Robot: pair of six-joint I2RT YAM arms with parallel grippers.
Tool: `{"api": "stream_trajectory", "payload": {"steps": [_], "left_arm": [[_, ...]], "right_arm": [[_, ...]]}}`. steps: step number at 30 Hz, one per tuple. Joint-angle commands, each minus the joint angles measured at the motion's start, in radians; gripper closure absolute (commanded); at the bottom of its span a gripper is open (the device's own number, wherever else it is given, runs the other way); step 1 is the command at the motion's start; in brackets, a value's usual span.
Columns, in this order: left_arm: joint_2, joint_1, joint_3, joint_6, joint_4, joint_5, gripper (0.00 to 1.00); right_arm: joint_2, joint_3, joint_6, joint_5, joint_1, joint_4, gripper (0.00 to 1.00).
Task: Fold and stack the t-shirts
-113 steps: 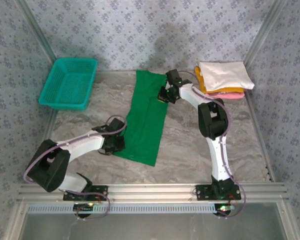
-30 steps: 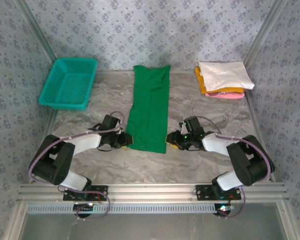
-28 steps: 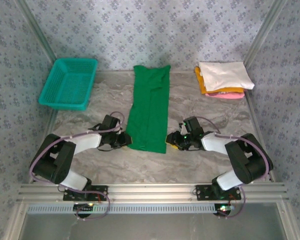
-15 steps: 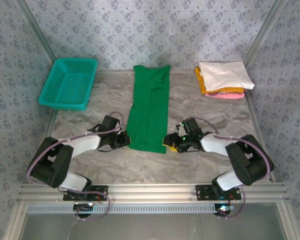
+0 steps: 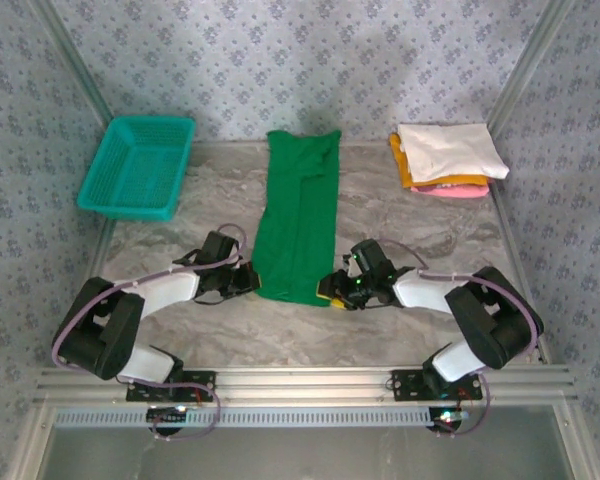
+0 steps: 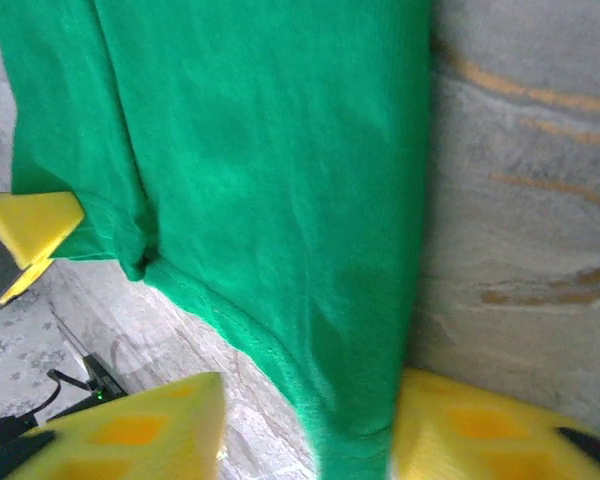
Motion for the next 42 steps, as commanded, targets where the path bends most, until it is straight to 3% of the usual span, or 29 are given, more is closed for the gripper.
{"api": "stream_trajectory", "payload": {"steps": [1, 6, 10, 14, 23, 27, 30, 33, 35, 42], "left_arm": [[-0.021, -0.007, -0.008, 0.008, 0.001, -0.015, 1.00], [-0.042, -0.007, -0.013, -0.007, -0.001, -0.016, 1.00], [-0.096, -0.012, 0.001, -0.022, -0.043, -0.018, 1.00], [-0.170, -0.035, 0.013, -0.041, -0.105, -0.047, 1.00], [-0.220, -0.165, -0.080, -0.156, -0.114, -0.096, 1.00], [-0.317, -0.275, -0.126, -0.250, -0.178, -0.156, 1.00], [-0.433, -0.303, -0.136, -0.297, -0.272, -0.207, 1.00], [-0.521, -0.282, -0.127, -0.283, -0.306, -0.269, 1.00], [-0.507, -0.216, -0.101, -0.254, -0.281, -0.223, 1.00], [-0.235, -0.084, 0.170, -0.044, -0.311, -0.109, 1.00]], "right_arm": [[-0.004, -0.021, 0.067, 0.037, 0.017, -0.007, 0.71], [-0.049, -0.006, 0.055, 0.062, 0.009, -0.049, 0.93], [-0.110, 0.055, 0.007, 0.054, -0.010, -0.131, 0.99], [-0.164, 0.096, -0.034, 0.057, -0.033, -0.218, 1.00], [-0.178, -0.018, -0.006, 0.010, -0.012, -0.174, 1.00], [-0.283, -0.085, 0.028, 0.037, 0.051, -0.218, 1.00], [-0.387, -0.102, 0.038, 0.063, 0.060, -0.285, 1.00], [-0.434, -0.071, 0.016, 0.081, 0.019, -0.313, 1.00], [-0.396, -0.022, -0.016, 0.050, -0.028, -0.316, 1.00], [-0.168, 0.215, -0.144, -0.008, -0.103, -0.356, 1.00]]}}
